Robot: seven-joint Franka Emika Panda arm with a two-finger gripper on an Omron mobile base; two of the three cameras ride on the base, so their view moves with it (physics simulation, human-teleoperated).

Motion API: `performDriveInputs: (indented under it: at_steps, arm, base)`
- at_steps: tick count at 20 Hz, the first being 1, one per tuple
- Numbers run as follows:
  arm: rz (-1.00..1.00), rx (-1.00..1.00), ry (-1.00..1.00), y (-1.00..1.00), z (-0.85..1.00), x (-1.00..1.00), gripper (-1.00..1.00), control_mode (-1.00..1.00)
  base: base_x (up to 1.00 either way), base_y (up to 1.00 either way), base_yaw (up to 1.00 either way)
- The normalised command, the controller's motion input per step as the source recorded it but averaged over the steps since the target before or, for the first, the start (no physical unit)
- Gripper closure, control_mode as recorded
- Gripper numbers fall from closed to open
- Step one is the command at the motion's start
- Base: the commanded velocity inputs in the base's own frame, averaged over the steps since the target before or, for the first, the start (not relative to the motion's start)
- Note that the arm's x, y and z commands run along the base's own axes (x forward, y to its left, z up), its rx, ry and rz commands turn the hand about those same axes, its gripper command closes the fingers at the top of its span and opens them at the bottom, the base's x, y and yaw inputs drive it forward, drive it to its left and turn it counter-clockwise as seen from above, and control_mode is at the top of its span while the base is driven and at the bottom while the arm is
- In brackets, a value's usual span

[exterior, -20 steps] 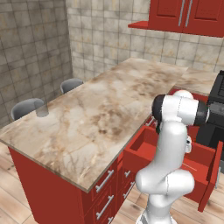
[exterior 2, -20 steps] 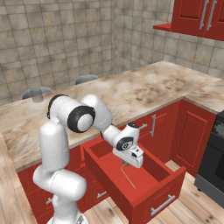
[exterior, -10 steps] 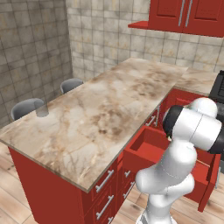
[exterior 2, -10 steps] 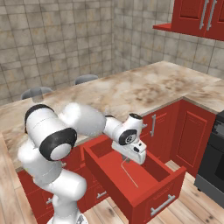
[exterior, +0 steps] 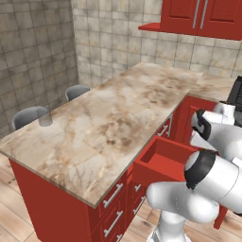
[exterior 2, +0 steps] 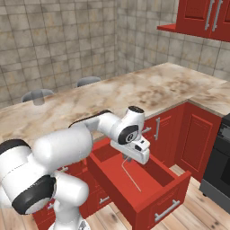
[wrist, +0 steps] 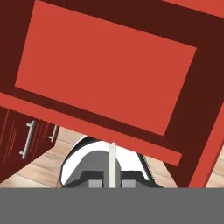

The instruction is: Take a straw from the drawer in front and place it inside the glass cup on the dining counter.

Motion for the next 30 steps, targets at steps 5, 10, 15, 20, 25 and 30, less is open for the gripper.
performDriveInputs:
  at_steps: [5,10,15,20,25,30]
  arm:
    - [0.00,0.00,0.00,0.00,0.53,-0.04,1.00,-1.00]
    - [0.00,0.00,0.00,-0.02,0.36,-0.03,1.00,-1.00]
    - [0.00,0.04,0.00,-0.12,0.25,-0.18,1.00,-1.00]
    - [0.01,0.03,0.00,-0.03,0.23,-0.25,1.00,-1.00]
    - [0.01,0.02,0.00,0.00,0.17,-0.30,1.00,-1.00]
    - [0.01,0.03,0.00,0.00,0.01,-0.27,1.00,-1.00]
  base:
    - [0.00,0.00,0.00]
    - [0.00,0.00,0.00]
    - [0.00,0.00,0.00]
    - [0.00,0.00,0.00]
    - [0.00,0.00,0.00]
    - [0.00,0.00,0.00]
